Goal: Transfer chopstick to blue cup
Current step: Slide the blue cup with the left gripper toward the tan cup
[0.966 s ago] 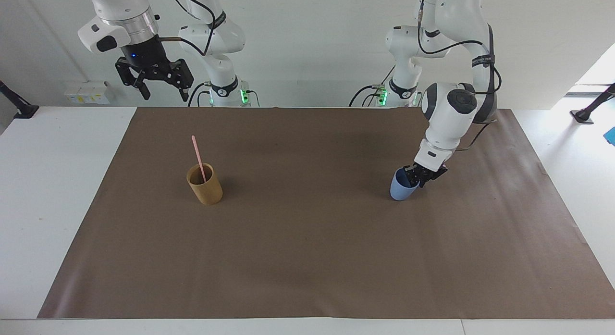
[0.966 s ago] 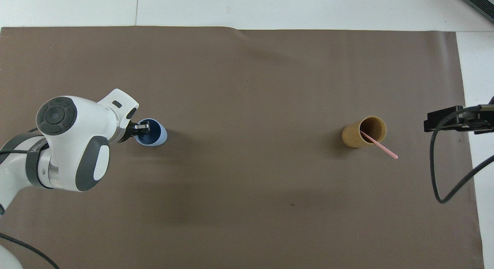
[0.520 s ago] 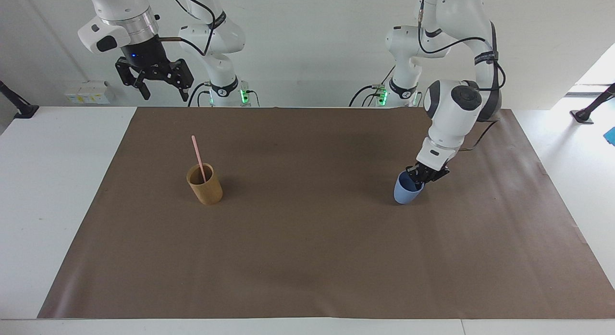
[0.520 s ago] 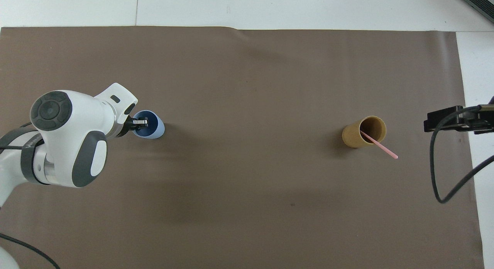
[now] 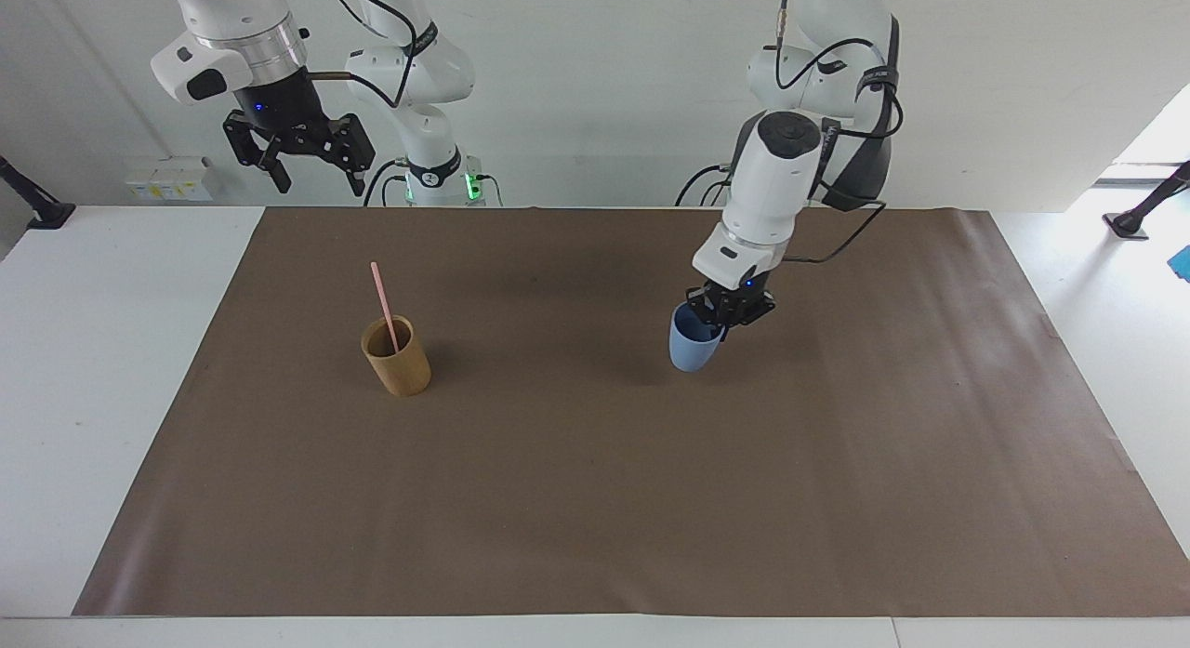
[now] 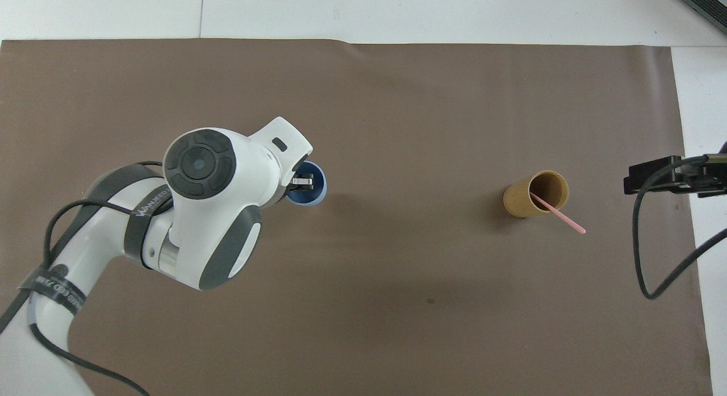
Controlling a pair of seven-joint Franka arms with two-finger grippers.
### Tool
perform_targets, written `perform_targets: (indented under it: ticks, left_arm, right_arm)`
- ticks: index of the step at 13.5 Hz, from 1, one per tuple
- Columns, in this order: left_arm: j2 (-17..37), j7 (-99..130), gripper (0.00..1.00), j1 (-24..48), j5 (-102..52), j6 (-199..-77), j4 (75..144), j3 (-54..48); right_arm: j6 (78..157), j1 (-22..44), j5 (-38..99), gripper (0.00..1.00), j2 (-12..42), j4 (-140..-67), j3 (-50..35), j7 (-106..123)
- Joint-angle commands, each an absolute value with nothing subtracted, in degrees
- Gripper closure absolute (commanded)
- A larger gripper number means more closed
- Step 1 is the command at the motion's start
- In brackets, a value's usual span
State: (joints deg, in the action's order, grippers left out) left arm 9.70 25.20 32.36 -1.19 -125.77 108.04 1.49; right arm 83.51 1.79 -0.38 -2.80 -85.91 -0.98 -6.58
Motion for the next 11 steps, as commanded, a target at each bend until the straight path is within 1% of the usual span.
perform_targets:
  ticks: [1,3,4,6,11]
  left_arm:
    - [15.36,26.02,1.00,37.78,-1.75,-127.70,103.46,2.55]
    - [15.99,25.93,1.00,38.14,-3.77,-129.54,102.40,2.55]
    - [18.00,26.10,1.00,38.49,-4.48,-129.99,102.04,2.55]
    - [19.24,26.19,1.00,40.60,-4.83,-130.25,101.51,2.55]
    - [19.68,27.51,1.00,41.92,-5.01,-130.60,102.13,2.29]
  right_arm:
    - [83.15,1.05,-0.09,0.00,-3.16,-86.22,-1.23,-5.80]
    - [83.23,1.05,0.00,0.00,-3.16,-86.22,-1.23,-5.80]
    - [83.23,1.05,-0.09,0.00,-3.16,-86.22,-1.23,-5.80]
    - [83.15,1.05,0.00,0.00,-3.16,-86.22,-1.23,-5.80]
    - [83.15,1.14,0.00,0.00,-3.16,-86.22,-1.23,-5.80]
